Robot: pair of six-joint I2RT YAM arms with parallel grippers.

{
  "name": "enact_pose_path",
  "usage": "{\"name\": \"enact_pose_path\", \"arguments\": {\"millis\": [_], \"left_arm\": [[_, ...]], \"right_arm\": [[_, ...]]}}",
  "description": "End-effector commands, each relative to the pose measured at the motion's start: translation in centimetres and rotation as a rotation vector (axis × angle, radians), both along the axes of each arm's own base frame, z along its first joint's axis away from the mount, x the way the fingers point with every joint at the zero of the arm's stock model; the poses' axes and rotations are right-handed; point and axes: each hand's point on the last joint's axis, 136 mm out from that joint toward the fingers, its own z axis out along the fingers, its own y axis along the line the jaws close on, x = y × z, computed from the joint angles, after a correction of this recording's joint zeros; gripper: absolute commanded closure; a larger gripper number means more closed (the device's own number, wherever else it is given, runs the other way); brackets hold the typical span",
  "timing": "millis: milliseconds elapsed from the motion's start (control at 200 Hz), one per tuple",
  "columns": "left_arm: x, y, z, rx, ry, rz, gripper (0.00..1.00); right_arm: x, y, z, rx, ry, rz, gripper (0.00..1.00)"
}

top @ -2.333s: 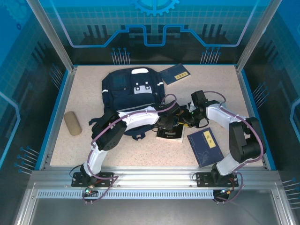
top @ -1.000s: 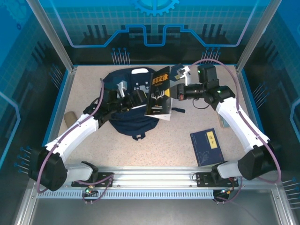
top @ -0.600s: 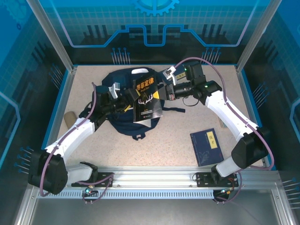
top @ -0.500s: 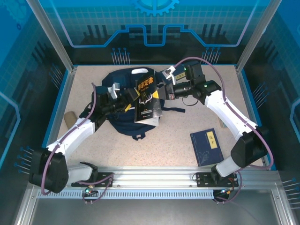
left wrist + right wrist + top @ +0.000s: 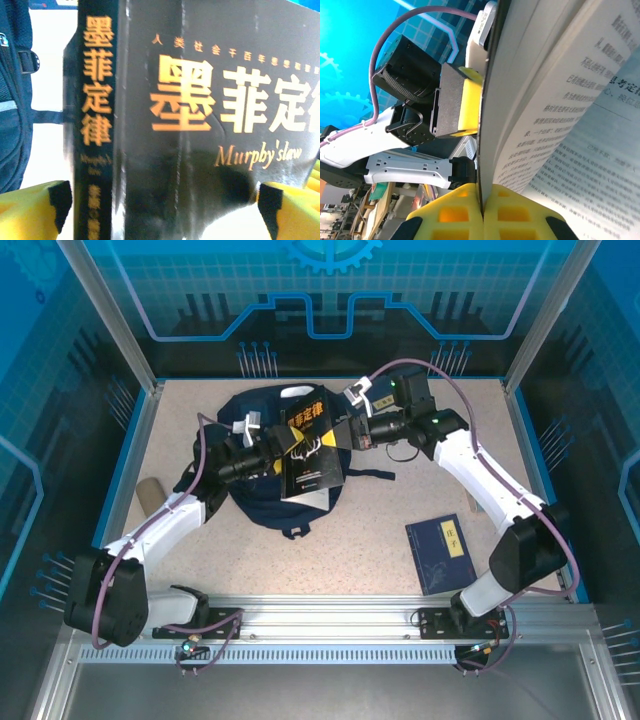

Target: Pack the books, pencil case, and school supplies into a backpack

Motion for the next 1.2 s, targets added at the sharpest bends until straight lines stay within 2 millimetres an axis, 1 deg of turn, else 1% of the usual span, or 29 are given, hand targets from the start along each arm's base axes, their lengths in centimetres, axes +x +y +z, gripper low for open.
{"name": "enact_pose_path", "arguments": {"millis": [0,250,380,480,590,610,635,655,730,780,825,880,970,1036,1106,1196], "left_arm": [[-1.1,0.0,1.9,-0.032,-0.068,-0.034,0.09],[-1.7,0.1,3.1,-0.052,-0.101,-0.031,0.36],[-1.8,0.1,3.5,-0.074,-0.113,-0.032,0.48],[-1.8,0.1,3.7,-0.086,-0.121,-0.038,0.60],[-1.7,0.2,3.9,-0.087,-0.124,-0.026,0.78],[-1.7,0.3,4.0,-0.087,-0.125,-0.020,0.81],[-1.6,0.3,3.9,-0.083,-0.123,-0.012,0.83],[-1.5,0.4,4.0,-0.081,-0.126,-0.004,0.84],[-1.2,1.0,4.0,-0.064,-0.131,0.047,0.87],[-0.8,1.5,4.1,-0.053,-0.124,0.089,0.90],[-0.4,2.1,4.1,-0.045,-0.117,0.139,0.90],[0.2,2.7,4.3,-0.038,-0.117,0.201,0.89],[1.1,3.6,4.8,-0.028,-0.126,0.292,0.88],[1.8,4.3,5.5,-0.043,-0.143,0.359,0.87],[2.6,5.2,5.7,-0.067,-0.134,0.430,0.87],[3.2,6.0,6.7,-0.114,-0.156,0.490,0.87]], "right_arm": [[0.6,0.0,1.9,0.039,-0.060,0.018,1.00],[2.5,-1.8,0.3,-0.033,-0.040,-0.066,1.00],[3.0,-2.1,-0.4,-0.044,-0.023,-0.083,1.00],[3.0,-2.0,-0.7,-0.042,-0.009,-0.075,1.00],[3.1,-2.2,-0.9,-0.044,0.007,-0.088,1.00],[3.2,-2.3,-1.0,-0.046,0.014,-0.094,0.93],[3.3,-2.5,-1.1,-0.051,0.024,-0.108,0.80],[3.5,-2.7,-1.2,-0.053,0.030,-0.122,0.73],[4.0,-3.7,-1.2,-0.056,0.041,-0.177,0.57],[4.5,-4.6,-1.2,-0.066,0.049,-0.232,0.42],[4.9,-5.5,-1.4,-0.081,0.061,-0.288,0.33],[5.2,-6.3,-1.7,-0.091,0.091,-0.353,0.25],[5.4,-6.6,-2.6,-0.068,0.149,-0.425,0.15],[5.2,-6.3,-3.1,-0.028,0.190,-0.445,0.12],[5.1,-5.8,-3.5,0.021,0.248,-0.469,0.09],[4.9,-4.6,-3.7,0.084,0.311,-0.479,0.04]]}}
